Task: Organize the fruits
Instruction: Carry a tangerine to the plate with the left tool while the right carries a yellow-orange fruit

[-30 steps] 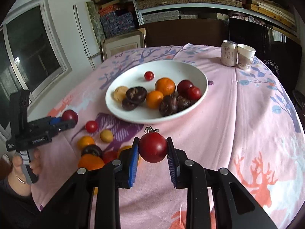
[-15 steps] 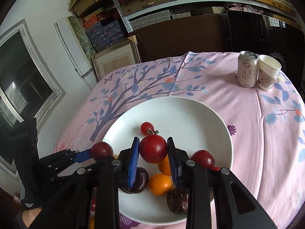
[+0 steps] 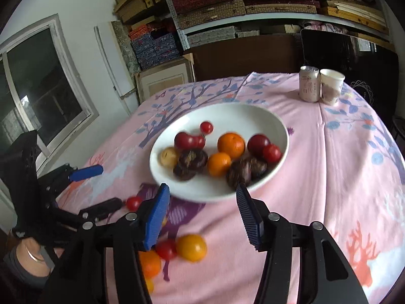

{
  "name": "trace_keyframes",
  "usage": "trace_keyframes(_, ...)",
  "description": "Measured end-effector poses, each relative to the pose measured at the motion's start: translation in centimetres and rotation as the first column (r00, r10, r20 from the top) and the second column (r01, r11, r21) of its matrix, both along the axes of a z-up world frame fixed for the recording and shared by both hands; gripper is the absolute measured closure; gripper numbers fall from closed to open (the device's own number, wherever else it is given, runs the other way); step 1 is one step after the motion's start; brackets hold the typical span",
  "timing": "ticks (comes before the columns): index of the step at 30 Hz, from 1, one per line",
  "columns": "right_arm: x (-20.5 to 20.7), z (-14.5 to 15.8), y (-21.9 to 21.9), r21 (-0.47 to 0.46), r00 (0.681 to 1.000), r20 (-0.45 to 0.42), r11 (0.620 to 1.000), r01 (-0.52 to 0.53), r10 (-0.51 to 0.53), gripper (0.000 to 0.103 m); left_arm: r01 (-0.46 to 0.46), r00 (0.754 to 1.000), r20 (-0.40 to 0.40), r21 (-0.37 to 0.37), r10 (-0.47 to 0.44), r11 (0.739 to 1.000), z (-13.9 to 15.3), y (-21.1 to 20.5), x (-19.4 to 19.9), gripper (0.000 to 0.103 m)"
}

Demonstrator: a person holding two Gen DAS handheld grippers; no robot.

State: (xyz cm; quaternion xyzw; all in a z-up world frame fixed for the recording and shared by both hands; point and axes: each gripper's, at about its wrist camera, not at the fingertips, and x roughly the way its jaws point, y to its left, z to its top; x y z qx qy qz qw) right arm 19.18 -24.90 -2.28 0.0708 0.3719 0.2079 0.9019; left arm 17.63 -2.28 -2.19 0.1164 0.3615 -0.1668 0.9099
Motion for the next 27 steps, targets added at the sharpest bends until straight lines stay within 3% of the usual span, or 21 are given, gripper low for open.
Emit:
trace_keyframes(6, -7.1, -3.4, 3.6, -0.06, 0.975, -0.103, 0.978, -0.202, 0.195, 0.048, -0.06, 0.995, -0.079, 0.01, 0.061, 0.998, -3.0, 3.1, -2.8, 0.018)
trace_keyframes(10, -9.0, -4.7, 6.9, -0.114, 0.952, -0.129, 0.95, -0.291, 0.276, 0.048, -0.083, 0.99, -0.117, -0.014, 0.081, 0.996, -3.8, 4.0, -3.2, 0.018)
trace_keyframes(15, -8.4, -5.8, 8.9, -0.172, 0.957, -0.136, 0.945, -0.278, 0.257, 0.054, -0.068, 0.991, -0.117, -0.002, 0.068, 0.998, -4.2, 3.4, -3.9, 0.018)
trace_keyframes(18, -7.5, -6.4, 8.2, -0.105, 0.957, -0.163, 0.96, -0.26, 0.241, 0.066, -0.056, 0.992, -0.11, 0.016, 0.057, 0.998, -4.3, 2.6, -3.9, 0.018)
trace_keyframes(21, -7.5, -6.4, 6.4, -0.028, 0.96, -0.146, 0.969, -0.244, 0.238, 0.066, -0.043, 0.993, -0.108, 0.026, 0.045, 0.999, -4.3, 1.7, -3.6, 0.018)
trace_keyframes(24, -7.8, -5.9, 4.3, -0.031, 0.978, -0.104, 0.982, -0.185, 0.181, 0.066, -0.027, 0.996, -0.085, 0.068, 0.033, 0.997, -4.4, 0.3, -3.0, 0.018)
trace_keyframes(26, -7.3, -6.2, 2.4, -0.014, 0.983, -0.121, 0.99, -0.144, 0.141, 0.066, -0.029, 0.996, -0.079, 0.106, 0.038, 0.994, -4.8, -0.4, -2.0, 0.022)
trace_keyframes(27, -7.0, -6.4, 1.4, 0.005, 0.983, -0.138, 0.993, -0.119, 0.119, 0.066, -0.02, 0.994, -0.105, 0.108, 0.032, 0.994, -5.3, -0.5, -1.3, 0.032)
